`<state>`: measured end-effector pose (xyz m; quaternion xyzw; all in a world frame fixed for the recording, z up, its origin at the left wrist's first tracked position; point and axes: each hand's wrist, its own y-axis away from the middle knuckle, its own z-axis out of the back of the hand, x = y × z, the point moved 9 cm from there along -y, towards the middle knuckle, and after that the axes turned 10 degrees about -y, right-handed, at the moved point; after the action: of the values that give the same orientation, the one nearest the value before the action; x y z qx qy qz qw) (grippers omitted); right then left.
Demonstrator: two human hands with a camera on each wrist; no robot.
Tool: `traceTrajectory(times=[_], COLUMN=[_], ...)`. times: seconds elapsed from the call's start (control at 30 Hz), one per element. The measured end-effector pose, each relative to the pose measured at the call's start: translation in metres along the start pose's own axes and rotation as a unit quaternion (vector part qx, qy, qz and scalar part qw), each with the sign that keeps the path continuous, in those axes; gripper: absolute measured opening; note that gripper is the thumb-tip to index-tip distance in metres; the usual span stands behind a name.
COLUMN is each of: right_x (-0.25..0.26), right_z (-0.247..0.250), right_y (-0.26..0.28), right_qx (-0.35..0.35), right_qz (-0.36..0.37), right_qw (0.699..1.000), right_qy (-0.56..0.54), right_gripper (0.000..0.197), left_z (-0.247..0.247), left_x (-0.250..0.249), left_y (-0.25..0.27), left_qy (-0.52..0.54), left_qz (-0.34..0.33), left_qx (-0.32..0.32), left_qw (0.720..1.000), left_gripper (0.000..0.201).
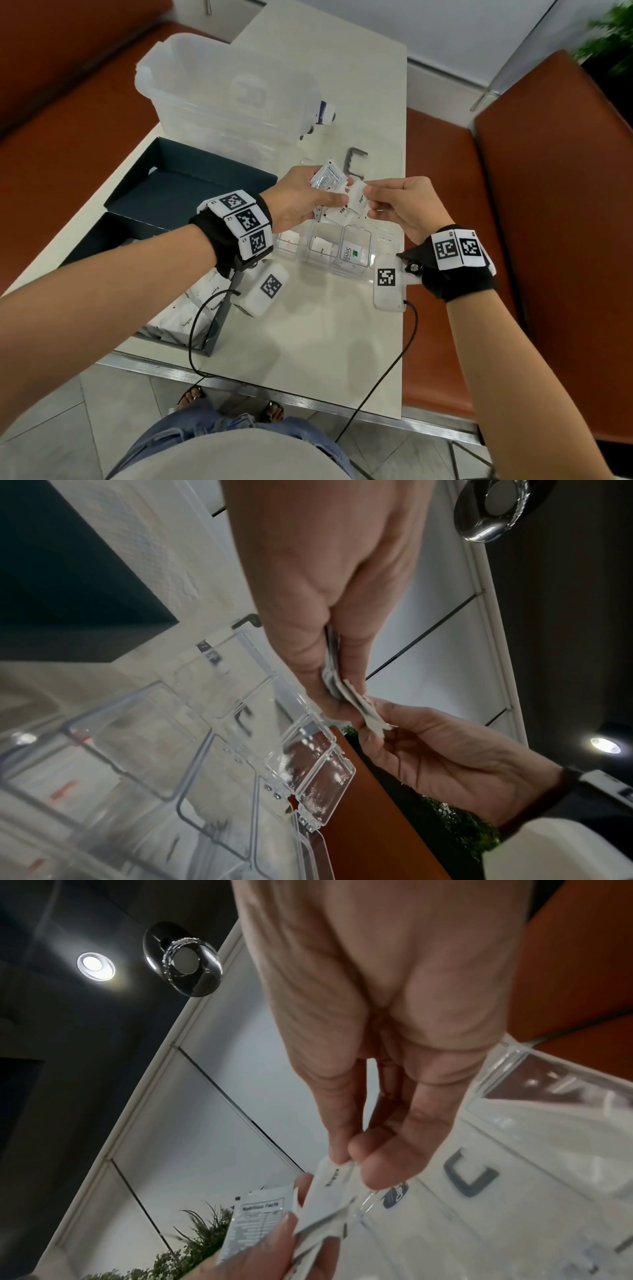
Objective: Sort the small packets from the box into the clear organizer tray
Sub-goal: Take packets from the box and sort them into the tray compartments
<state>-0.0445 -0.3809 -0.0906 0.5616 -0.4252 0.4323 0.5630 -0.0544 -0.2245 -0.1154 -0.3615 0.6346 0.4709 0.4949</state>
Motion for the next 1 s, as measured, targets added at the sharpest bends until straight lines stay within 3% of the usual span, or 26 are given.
traceTrajectory(times=[0.17,0.27,0.4,0.6,0.77,0.83,0.93,1.0], right_x=[-0.002,-0.004,-0.03,-0.07,-0.081,-0.084,-0.089,-0.091], right_z=[0.012,0.018,-0.02,-0.048,-0.062,-0.063,-0.067,-0.068], right_y=[-0.006,-0.014,-0.02,-0.023,-0.022,-0.024,-0.026,-0.025], right_qx=[-0.058,-0.102,-0.043,-0.029,-0.015,0.0,0.024,0.037], right_qz=[-0.009,0.025,0.058,0.029,0.063,0.063,0.063,0.06], right_qw=[0.998,0.988,0.958,0.883,0.749,0.714,0.687,0.688], right_qy=[-0.008,0.114,0.278,0.468,0.659,0.698,0.723,0.722], right_gripper=[0.008,0.009,0.015,0.016,0.024,0.025,0.03,0.034], left_z=[0.014,0.029,0.038,0.042,0.045,0.046,0.048,0.047], left_x=[0.006,0.007,0.005,0.007,0.011,0.012,0.011,0.011], left_y=[0.003,0.005,0.007,0.009,0.011,0.011,0.012,0.012], left_qy=[-0.005,-0.003,0.007,0.016,0.021,0.023,0.026,0.024], left_qz=[0.016,0.02,0.024,0.026,0.033,0.034,0.035,0.036], left_qx=[-0.016,-0.031,-0.043,-0.045,-0.041,-0.04,-0.039,-0.039], left_qw=[1.0,0.999,0.999,0.999,0.998,0.998,0.998,0.998], left_gripper=[0.038,0.038,0.038,0.038,0.036,0.037,0.038,0.039])
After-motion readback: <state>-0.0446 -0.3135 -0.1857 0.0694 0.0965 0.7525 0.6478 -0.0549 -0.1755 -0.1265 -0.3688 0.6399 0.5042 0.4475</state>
